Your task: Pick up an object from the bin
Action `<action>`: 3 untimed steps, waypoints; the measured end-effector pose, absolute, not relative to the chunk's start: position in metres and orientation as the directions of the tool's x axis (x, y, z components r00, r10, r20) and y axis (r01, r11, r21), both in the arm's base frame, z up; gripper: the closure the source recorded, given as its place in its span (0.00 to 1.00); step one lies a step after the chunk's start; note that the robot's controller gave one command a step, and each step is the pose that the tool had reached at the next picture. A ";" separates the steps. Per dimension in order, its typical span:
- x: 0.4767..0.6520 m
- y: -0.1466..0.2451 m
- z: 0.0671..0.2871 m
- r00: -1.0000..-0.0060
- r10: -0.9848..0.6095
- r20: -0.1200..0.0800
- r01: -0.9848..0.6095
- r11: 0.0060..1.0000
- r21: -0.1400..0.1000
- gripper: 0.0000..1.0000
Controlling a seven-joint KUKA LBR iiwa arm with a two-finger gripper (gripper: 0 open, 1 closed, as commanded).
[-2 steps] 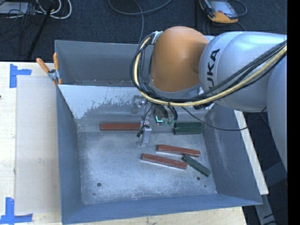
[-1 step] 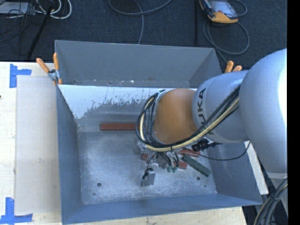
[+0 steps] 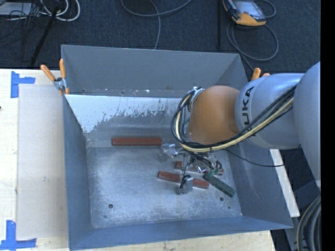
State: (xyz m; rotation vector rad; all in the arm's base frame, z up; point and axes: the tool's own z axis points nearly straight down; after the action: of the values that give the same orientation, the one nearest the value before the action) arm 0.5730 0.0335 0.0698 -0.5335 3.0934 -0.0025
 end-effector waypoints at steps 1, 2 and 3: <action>0.572 0.035 0.070 -0.943 -0.333 0.000 -0.333 0.943 0.001 1.00; 0.572 0.036 0.070 -0.943 -0.332 0.000 -0.332 0.943 0.001 0.00; 0.572 0.036 0.070 -0.944 -0.331 0.000 -0.331 0.944 0.001 1.00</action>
Offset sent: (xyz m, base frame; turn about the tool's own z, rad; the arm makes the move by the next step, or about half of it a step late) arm 0.0000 0.0000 0.0000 0.0000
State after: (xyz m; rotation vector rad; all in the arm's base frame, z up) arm 0.5723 0.0356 0.0698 -0.5271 3.0968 0.0020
